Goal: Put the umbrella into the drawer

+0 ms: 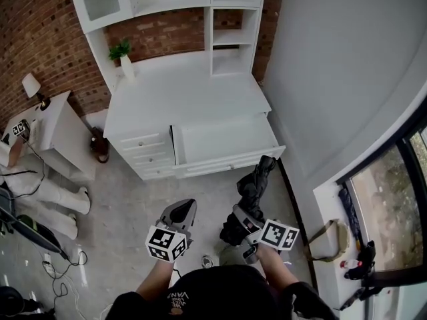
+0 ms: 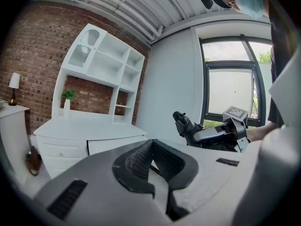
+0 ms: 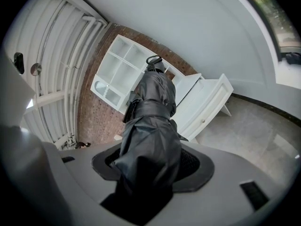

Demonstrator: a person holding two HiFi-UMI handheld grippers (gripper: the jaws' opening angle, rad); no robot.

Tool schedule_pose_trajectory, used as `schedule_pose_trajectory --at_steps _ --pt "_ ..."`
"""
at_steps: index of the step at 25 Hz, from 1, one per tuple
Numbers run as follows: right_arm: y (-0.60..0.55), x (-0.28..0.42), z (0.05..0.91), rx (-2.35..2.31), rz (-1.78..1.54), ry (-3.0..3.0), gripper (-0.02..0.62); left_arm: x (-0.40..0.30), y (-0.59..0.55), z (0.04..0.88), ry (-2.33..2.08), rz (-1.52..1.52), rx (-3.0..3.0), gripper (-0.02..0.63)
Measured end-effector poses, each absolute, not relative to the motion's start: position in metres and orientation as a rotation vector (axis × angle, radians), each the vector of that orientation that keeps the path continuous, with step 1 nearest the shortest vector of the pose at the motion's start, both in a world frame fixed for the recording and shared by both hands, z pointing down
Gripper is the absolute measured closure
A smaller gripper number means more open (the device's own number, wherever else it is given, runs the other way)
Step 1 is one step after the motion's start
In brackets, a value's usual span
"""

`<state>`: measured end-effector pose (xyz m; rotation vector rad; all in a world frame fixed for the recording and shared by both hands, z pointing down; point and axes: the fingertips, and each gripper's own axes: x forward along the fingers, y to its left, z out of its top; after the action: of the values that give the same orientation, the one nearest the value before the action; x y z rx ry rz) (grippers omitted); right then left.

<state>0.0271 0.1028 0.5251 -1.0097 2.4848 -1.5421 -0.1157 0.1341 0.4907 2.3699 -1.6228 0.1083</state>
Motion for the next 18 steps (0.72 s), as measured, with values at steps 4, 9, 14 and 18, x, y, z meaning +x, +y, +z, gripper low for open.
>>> schedule_pose_trajectory --at_steps 4,9,14,18 --pt "0.07 0.018 0.533 -1.015 -1.557 2.489 0.337 -0.122 0.104 0.495 -1.621 0.112 2.361 0.6" --pt "0.018 0.011 0.539 -1.009 -1.556 2.514 0.337 -0.128 0.052 0.495 -1.632 0.131 2.362 0.6" --pt "-0.036 0.011 0.546 -1.002 -1.574 2.521 0.337 -0.127 -0.006 0.492 -1.646 0.154 2.372 0.6" --pt "-0.072 0.017 0.551 -0.998 -1.578 2.544 0.337 -0.123 -0.043 0.493 -1.666 0.163 2.363 0.6"
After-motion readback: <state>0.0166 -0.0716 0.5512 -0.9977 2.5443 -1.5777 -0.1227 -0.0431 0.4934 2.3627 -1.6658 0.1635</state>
